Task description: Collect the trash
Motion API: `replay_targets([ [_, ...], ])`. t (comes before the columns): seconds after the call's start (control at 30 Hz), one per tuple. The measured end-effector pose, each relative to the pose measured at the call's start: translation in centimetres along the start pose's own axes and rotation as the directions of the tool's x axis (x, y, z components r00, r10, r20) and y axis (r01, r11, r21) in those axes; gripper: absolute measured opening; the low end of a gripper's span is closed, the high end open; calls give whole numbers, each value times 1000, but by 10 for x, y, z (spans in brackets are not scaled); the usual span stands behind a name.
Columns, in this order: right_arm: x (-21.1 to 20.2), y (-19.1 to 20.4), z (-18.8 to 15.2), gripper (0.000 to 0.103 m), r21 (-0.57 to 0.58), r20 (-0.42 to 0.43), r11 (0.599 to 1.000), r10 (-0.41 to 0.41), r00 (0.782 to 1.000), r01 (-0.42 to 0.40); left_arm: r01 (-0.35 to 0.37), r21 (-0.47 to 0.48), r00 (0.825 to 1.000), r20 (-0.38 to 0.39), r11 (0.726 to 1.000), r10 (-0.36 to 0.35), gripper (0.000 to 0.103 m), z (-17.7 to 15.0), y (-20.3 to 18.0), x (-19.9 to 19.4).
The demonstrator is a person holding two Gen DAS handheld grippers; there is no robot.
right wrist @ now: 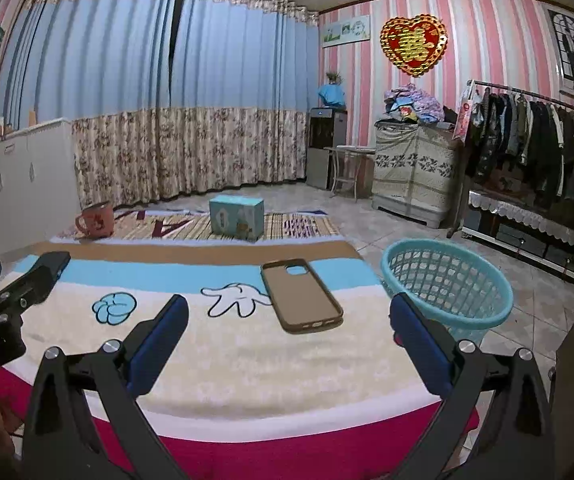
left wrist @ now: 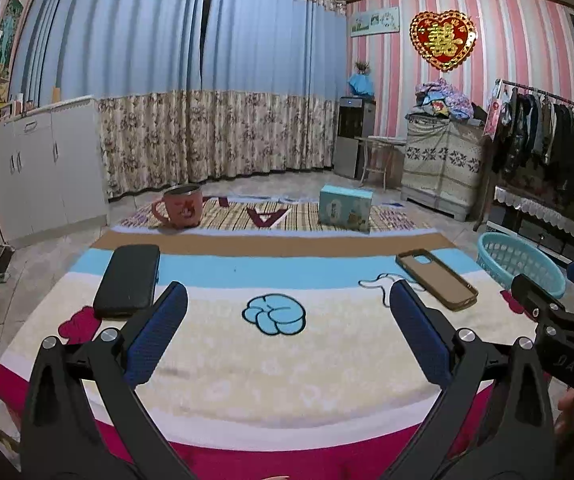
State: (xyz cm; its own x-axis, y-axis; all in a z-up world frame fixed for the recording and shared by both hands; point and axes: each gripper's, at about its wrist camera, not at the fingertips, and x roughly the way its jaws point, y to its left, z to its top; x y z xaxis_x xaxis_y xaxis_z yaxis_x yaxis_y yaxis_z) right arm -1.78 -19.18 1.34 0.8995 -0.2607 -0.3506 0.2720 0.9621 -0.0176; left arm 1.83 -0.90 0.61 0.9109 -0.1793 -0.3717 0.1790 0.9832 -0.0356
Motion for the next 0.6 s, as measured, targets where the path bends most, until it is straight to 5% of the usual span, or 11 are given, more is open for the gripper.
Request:
replay_targets([
  [0.6, 2, 5, -1, 98, -29, -25, 999, -19, 1000, 18, 2, 44, 1000, 1, 999, -2, 98, 3, -13, -6],
])
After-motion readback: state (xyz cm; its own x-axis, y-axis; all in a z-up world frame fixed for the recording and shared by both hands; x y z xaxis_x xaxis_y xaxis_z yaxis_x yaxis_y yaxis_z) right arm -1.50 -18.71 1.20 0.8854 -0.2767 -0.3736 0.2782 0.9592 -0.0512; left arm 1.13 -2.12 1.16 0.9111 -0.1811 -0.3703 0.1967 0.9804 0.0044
